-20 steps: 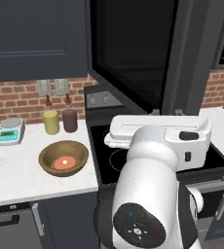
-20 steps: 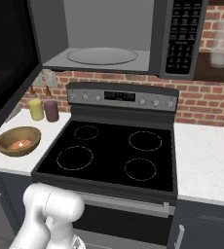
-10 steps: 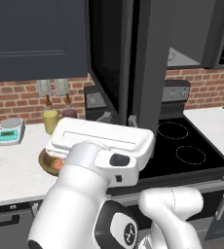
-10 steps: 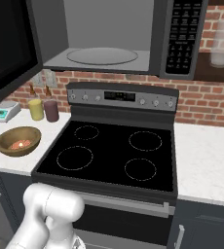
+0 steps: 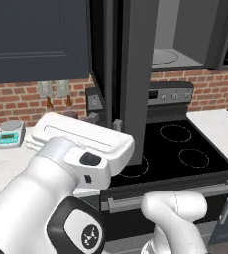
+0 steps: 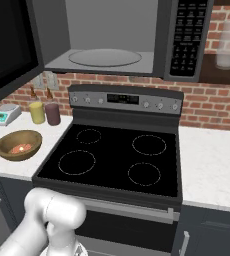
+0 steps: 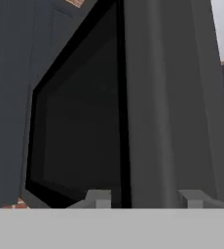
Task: Open the microwave, place the bowl with waffle inside the microwave, then close the microwave door and turn it on.
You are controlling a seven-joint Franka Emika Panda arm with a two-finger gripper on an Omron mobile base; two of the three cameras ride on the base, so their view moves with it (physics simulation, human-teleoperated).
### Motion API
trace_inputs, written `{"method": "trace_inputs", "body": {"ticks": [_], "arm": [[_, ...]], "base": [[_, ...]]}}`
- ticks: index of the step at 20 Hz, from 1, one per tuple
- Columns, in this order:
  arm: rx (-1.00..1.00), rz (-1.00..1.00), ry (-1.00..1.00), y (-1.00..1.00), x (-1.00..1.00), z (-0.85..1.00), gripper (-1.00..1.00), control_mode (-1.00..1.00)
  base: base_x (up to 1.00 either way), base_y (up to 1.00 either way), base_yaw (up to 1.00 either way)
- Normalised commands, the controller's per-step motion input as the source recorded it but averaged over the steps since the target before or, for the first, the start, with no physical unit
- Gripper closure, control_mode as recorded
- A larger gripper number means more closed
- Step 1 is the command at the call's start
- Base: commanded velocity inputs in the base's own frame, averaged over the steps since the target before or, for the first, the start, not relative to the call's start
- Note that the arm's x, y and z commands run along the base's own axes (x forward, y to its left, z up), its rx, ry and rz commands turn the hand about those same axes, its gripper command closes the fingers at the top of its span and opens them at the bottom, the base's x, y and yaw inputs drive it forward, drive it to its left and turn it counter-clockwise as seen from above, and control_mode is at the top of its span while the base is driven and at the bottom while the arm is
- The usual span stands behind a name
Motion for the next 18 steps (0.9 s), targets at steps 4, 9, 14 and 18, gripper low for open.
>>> {"method": "trace_inputs", "body": {"ticks": [4, 9, 14, 18], "arm": [[0.0, 0.0, 0.0, 0.77, 0.9, -0.28, 1.0, -1.0], [-0.01, 0.0, -0.07, 0.93, 0.22, -0.11, -1.0, -1.0], [0.0, 0.0, -0.07, 0.26, -0.51, 0.0, -1.0, -1.0], [0.0, -0.01, -0.07, -0.4, -0.81, -0.07, -1.0, -1.0]], "base": [[0.0, 0.0, 0.0], [0.0, 0.0, 0.0], [0.0, 0.0, 0.0], [0.0, 0.0, 0.0]]}}
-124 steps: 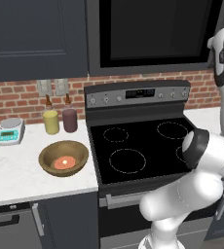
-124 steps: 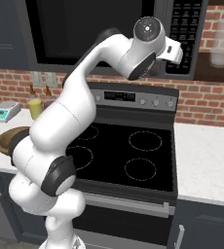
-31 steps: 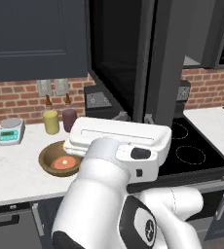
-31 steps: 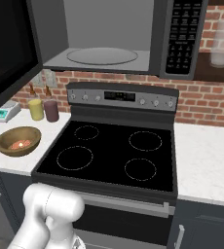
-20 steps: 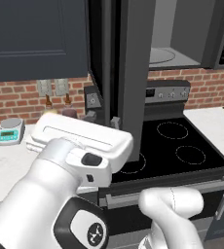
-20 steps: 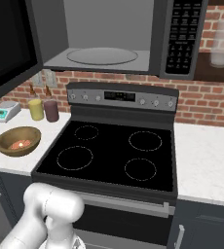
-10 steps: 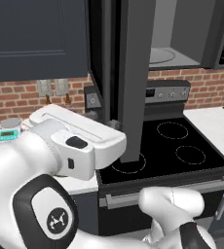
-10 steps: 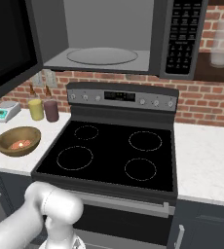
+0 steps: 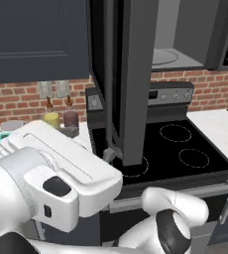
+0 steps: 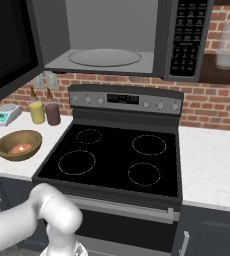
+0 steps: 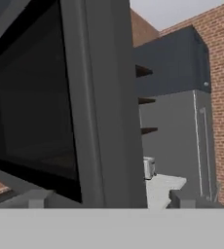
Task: Open the microwave, place the bowl with waffle inside the microwave, then close the microwave door and turn it on.
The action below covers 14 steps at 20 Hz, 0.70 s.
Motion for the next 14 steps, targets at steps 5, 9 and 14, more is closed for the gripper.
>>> {"method": "trace_inputs", "body": {"ticks": [5, 9, 14], "arm": [[0.12, 0.0, 0.0, -1.0, -0.25, -0.76, -1.0, -1.0], [0.18, 0.0, 0.06, -1.0, 0.02, -1.0, -1.0, -1.0], [0.21, 0.05, 0.18, -1.0, 0.1, -1.0, -1.0, -1.0]], "base": [[0.0, 0.0, 0.0], [0.0, 0.0, 0.0], [0.0, 0.0, 0.0]]}}
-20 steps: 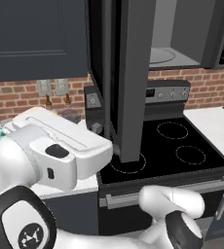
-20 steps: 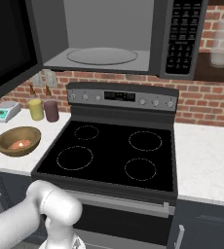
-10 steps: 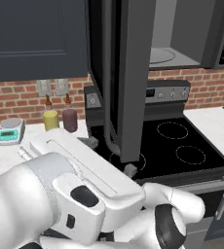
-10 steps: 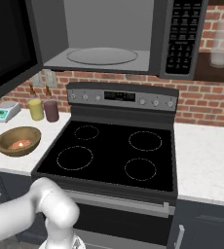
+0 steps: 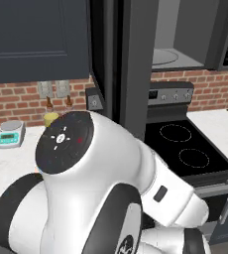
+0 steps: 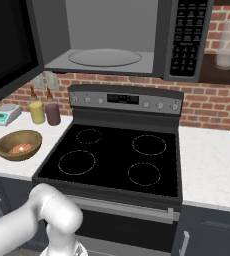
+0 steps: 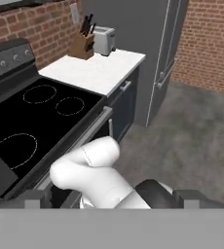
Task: Open the microwave, place the bowl with waffle inside the microwave, then close the microwave door and turn it on.
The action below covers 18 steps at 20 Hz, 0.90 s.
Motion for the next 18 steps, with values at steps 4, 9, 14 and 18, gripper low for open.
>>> {"method": "trace_inputs", "body": {"ticks": [4, 9, 14, 18], "arm": [[0.21, 0.07, 0.03, -1.0, -0.48, -0.56, -1.0, -1.0], [0.23, 0.1, 0.24, -1.0, -0.06, -0.47, -1.0, -1.0], [0.19, 0.22, 0.16, -1.0, 0.1, -0.29, -1.0, -1.0], [0.17, 0.32, 0.1, -1.0, 0.3, 0.0, -1.0, -1.0]], "base": [[0.0, 0.0, 0.0], [0.0, 0.0, 0.0], [0.0, 0.0, 0.0], [0.0, 0.0, 0.0]]}}
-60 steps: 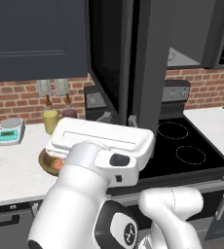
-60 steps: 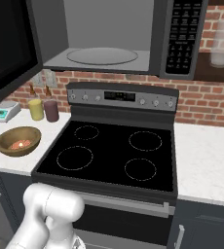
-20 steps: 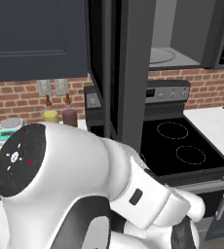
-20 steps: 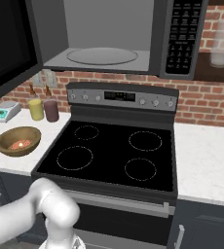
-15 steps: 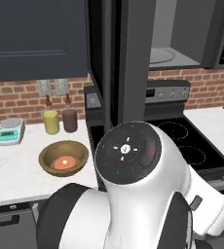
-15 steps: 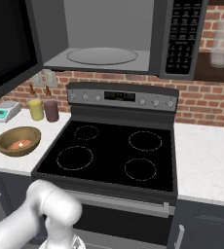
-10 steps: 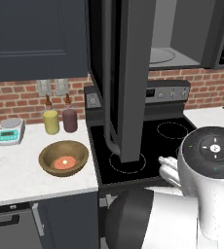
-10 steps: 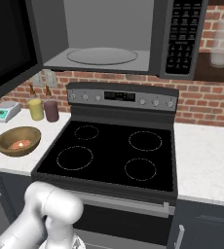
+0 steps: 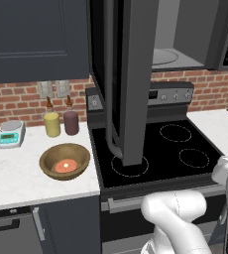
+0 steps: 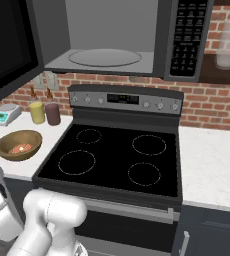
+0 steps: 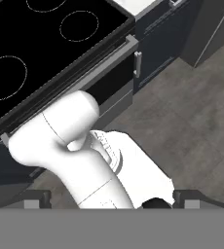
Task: Open the microwave, place the bowl with waffle inside the microwave, then close the microwave door and turn it on.
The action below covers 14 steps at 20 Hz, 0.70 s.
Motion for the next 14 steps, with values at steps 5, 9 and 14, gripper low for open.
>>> {"method": "trace_inputs", "body": {"ticks": [5, 9, 14], "arm": [[0.2, 0.44, 0.01, -0.93, 0.42, -0.12, -1.0, -1.0], [0.34, 0.54, -0.1, -0.62, 0.91, -0.99, -1.0, -1.0], [0.41, 0.5, -0.18, -0.5, 0.77, -0.38, -1.0, -1.0]], "base": [[0.0, 0.0, 0.0], [0.0, 0.0, 0.0], [0.0, 0.0, 0.0]]}}
